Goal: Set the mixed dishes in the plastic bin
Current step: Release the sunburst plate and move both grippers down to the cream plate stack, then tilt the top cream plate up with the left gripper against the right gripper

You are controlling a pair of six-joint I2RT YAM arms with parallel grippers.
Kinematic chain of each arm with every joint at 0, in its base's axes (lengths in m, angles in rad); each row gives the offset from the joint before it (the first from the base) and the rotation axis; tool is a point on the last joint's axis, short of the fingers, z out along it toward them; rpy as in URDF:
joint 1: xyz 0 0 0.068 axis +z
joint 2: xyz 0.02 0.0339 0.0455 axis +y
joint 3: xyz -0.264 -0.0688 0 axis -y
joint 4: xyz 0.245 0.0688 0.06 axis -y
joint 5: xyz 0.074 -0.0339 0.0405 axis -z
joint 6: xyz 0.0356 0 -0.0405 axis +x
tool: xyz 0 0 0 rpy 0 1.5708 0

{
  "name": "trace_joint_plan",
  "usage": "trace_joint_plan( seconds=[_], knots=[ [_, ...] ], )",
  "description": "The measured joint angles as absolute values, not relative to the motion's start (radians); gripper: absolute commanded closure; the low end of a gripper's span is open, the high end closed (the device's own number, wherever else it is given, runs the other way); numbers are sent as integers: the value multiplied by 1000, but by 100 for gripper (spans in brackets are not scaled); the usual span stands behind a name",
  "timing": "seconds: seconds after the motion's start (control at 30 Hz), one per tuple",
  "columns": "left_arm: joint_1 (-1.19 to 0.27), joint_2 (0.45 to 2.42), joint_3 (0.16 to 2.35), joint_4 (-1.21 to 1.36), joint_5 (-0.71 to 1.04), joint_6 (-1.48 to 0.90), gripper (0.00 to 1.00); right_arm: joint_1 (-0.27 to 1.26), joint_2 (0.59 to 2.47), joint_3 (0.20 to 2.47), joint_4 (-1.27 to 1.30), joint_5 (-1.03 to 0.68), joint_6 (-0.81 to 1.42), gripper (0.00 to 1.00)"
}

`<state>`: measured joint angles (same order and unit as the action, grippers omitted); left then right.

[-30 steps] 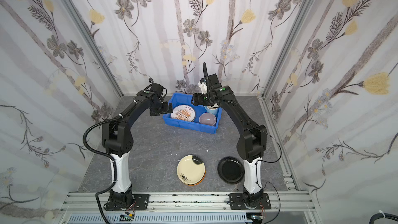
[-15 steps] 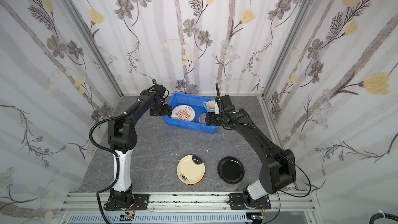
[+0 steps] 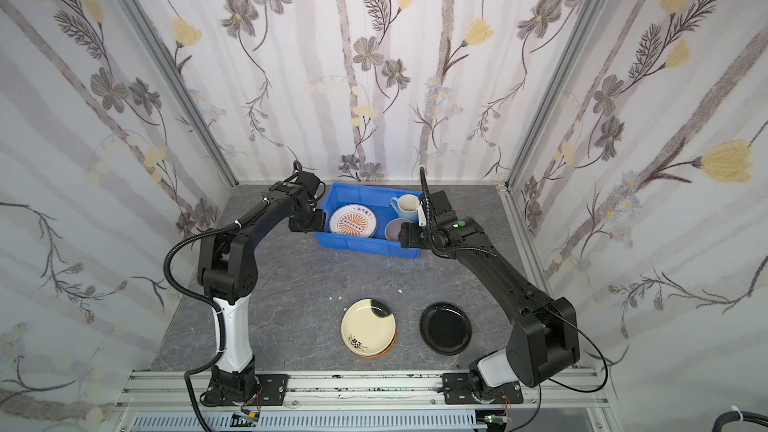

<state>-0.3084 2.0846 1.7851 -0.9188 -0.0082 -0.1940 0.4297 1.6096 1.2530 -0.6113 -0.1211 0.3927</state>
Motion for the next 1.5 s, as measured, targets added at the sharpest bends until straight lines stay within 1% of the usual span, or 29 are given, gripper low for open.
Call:
trace_joint_plan(
  seconds=[0.03, 0.23, 0.3, 0.33, 0.4, 0.43, 0.47, 0.53, 0.57, 0.63, 0.7, 0.73, 0.77, 0.8, 0.87, 0.9, 1.07, 1.13, 1.27, 1.37, 1.43, 1.5],
  knots=[
    [-314, 2074, 1766, -919, -8, -196, 40, 430, 1610, 1251, -609, -121, 393, 18],
    [-336, 2020, 1697, -919, -8, -215, 41, 433, 1609, 1236, -603, -125, 393, 16],
    [-343, 2008, 1683, -918, -8, -220, 40, 437, 1608, 1226, -599, -126, 393, 11],
    [-346, 2003, 1678, -918, -8, -222, 38, 438, 1608, 1221, -598, -126, 400, 1],
    [-354, 1989, 1670, -918, -12, -233, 31, 439, 1607, 1203, -586, -128, 410, 0],
    [-356, 1983, 1668, -920, -14, -235, 25, 438, 1601, 1190, -581, -131, 412, 0],
    [-359, 1974, 1666, -921, -17, -237, 17, 436, 1592, 1176, -581, -137, 418, 0],
    [-361, 1953, 1666, -924, -24, -240, 10, 432, 1578, 1157, -580, -149, 424, 0],
    [-361, 1937, 1667, -925, -30, -243, 2, 432, 1573, 1147, -574, -152, 429, 0],
    [-359, 1900, 1674, -934, -34, -243, 0, 432, 1567, 1128, -574, -154, 432, 1],
    [-359, 1851, 1684, -941, -34, -247, 0, 432, 1553, 1109, -574, -155, 437, 13],
    [-359, 1829, 1685, -942, -25, -246, 0, 432, 1544, 1099, -573, -155, 437, 18],
    [-360, 1798, 1684, -947, -7, -246, 0, 432, 1533, 1088, -573, -157, 442, 30],
    [-361, 1763, 1673, -944, 17, -246, 0, 433, 1523, 1074, -572, -159, 449, 39],
    [-364, 1691, 1625, -939, 57, -247, 0, 442, 1500, 1038, -572, -160, 473, 47],
    [-367, 1648, 1586, -933, 82, -255, 3, 451, 1489, 1018, -571, -162, 482, 53],
    [-417, 1448, 1319, -899, 182, -304, 11, 585, 1420, 931, -565, -177, 545, 59],
    [-451, 1377, 1213, -889, 209, -327, 15, 646, 1409, 904, -548, -177, 575, 64],
    [-512, 1257, 1044, -866, 244, -388, 25, 744, 1409, 830, -521, -184, 645, 67],
    [-568, 1193, 950, -854, 257, -440, 34, 801, 1413, 785, -502, -184, 693, 66],
    [-614, 1177, 916, -844, 265, -470, 40, 832, 1414, 765, -488, -186, 719, 66],
    [-664, 1177, 897, -832, 265, -487, 43, 863, 1411, 734, -464, -187, 746, 66]
  ],
)
